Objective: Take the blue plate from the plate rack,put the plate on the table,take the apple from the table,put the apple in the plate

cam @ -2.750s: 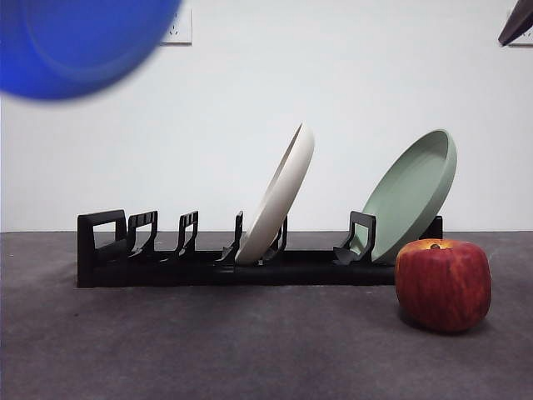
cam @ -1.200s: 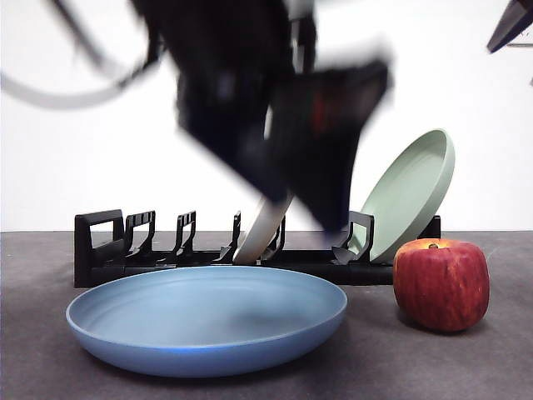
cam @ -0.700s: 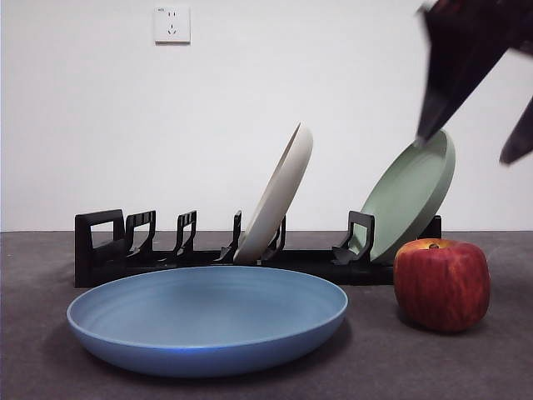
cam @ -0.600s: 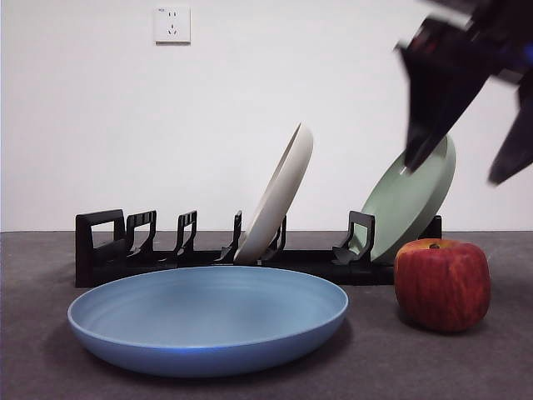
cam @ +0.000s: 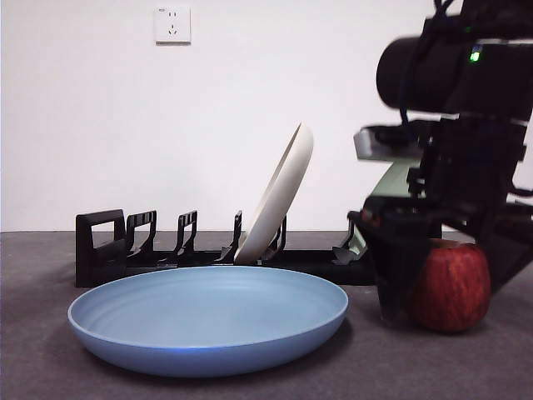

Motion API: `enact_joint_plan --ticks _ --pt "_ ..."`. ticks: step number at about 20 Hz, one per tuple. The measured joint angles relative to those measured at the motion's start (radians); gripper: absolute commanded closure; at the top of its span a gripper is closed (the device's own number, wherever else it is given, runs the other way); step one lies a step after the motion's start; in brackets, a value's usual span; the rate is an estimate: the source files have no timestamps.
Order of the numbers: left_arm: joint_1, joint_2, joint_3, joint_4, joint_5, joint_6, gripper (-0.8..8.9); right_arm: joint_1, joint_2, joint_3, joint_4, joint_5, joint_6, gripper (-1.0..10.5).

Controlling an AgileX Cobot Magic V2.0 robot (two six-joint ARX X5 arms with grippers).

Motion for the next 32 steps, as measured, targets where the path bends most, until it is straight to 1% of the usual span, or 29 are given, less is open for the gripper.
enact_joint_plan --ticks 1,2,3,6,10,12,13,16,18,22,28,32 --pt "0.000 0.001 0.000 -0.014 0.000 -0.001 4.68 0.000 0.012 0.002 -0.002 0.004 0.000 7.9" --pt "0.000 0.001 0.000 -0.023 0.000 -0.001 4.68 0.000 0.012 0.005 -0.001 0.002 0.000 9.4" --pt "0.000 0.001 0.000 -0.027 0.000 -0.001 4.68 0.000 0.013 0.005 -0.003 0.001 0.000 9.5" --pt "0.000 0.001 0.000 -0.028 0.000 -0.001 4.68 0.000 0.001 0.005 -0.024 0.000 0.005 9.6" --pt "0.000 0.008 0.000 -0.028 0.000 0.000 4.68 0.021 -0.133 0.049 -0.098 -0.017 0.050 9.6" --pt "0.000 0.018 0.000 -0.027 -0.012 0.009 4.68 0.059 -0.193 0.095 -0.098 -0.090 0.069 9.6" --pt "0.000 0.020 0.000 -0.027 -0.031 0.013 4.68 0.079 -0.197 0.117 -0.098 -0.110 0.079 9.6" --pt "0.000 0.020 0.000 -0.028 -0.089 0.034 4.68 0.165 -0.182 0.191 -0.095 -0.116 0.101 9.6" --pt "0.000 0.020 0.000 -0.036 -0.109 0.038 4.68 0.224 -0.147 0.247 -0.071 -0.115 0.109 9.6" --pt "0.000 0.020 0.000 -0.077 -0.151 0.038 4.68 0.291 -0.013 0.344 -0.056 -0.111 0.115 9.6" --pt "0.000 0.020 0.000 -0.126 -0.153 0.026 4.68 0.320 0.215 0.375 -0.016 -0.108 0.116 9.6" --pt "0.000 0.020 0.000 -0.146 -0.153 -0.002 4.68 0.325 0.311 0.377 0.008 -0.105 0.114 9.6"
